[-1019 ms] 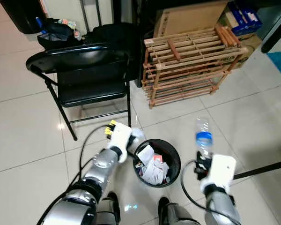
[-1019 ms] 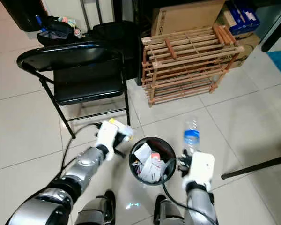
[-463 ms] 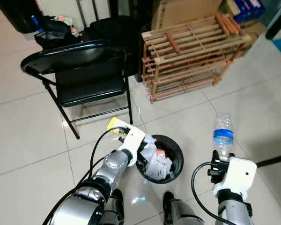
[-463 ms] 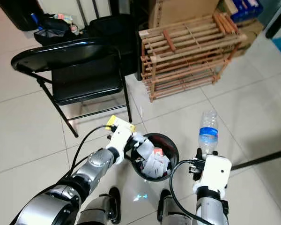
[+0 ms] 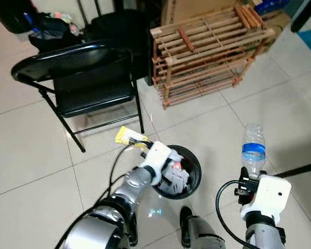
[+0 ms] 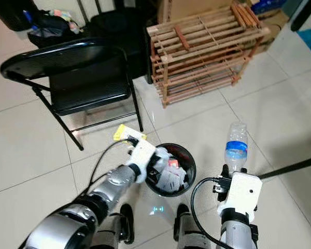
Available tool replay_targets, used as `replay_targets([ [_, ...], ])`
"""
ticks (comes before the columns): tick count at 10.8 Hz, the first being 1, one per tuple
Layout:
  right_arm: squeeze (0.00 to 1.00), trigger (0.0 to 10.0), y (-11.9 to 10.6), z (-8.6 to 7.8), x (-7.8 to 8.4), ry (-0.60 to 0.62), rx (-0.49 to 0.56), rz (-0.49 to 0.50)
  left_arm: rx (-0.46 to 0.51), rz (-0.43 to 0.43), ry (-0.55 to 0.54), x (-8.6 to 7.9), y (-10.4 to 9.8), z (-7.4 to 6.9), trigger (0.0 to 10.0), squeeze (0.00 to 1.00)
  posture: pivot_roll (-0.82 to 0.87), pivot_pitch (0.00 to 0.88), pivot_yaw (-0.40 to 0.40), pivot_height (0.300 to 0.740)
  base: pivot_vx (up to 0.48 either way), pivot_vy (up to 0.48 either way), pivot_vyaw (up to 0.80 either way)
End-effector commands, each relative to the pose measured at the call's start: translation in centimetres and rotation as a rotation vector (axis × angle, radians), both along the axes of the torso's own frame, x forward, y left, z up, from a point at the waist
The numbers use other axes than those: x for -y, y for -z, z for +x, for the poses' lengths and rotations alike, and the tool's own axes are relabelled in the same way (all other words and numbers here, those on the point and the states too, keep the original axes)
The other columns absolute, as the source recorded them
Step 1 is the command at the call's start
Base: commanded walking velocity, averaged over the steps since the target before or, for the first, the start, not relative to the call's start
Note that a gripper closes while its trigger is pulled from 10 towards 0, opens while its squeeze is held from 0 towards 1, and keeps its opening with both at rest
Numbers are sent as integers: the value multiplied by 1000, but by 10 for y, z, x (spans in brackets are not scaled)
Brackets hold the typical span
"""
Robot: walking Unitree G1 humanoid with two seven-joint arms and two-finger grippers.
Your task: Picking trash to rubbish bin
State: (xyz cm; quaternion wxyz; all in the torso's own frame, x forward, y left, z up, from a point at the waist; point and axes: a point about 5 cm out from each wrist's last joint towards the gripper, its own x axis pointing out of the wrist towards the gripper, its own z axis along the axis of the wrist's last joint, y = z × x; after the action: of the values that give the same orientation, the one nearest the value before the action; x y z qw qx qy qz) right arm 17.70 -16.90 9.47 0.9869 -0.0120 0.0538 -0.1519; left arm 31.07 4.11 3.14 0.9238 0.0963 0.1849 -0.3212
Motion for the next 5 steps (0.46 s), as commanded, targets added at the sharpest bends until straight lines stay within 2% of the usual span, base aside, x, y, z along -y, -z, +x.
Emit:
replay_targets([
  [1, 0, 10000, 0, -6, -3, 20, -20, 20, -34, 38, 13, 1, 10, -8, 10000, 0, -175, 356, 24, 740, 0, 0, 0],
  [5, 0, 10000, -1, -6, -2, 25, -27, 21, -64, 49, -6, -2, 16, -11, 10000, 0, -173, 359, 25, 740, 0, 0, 0],
])
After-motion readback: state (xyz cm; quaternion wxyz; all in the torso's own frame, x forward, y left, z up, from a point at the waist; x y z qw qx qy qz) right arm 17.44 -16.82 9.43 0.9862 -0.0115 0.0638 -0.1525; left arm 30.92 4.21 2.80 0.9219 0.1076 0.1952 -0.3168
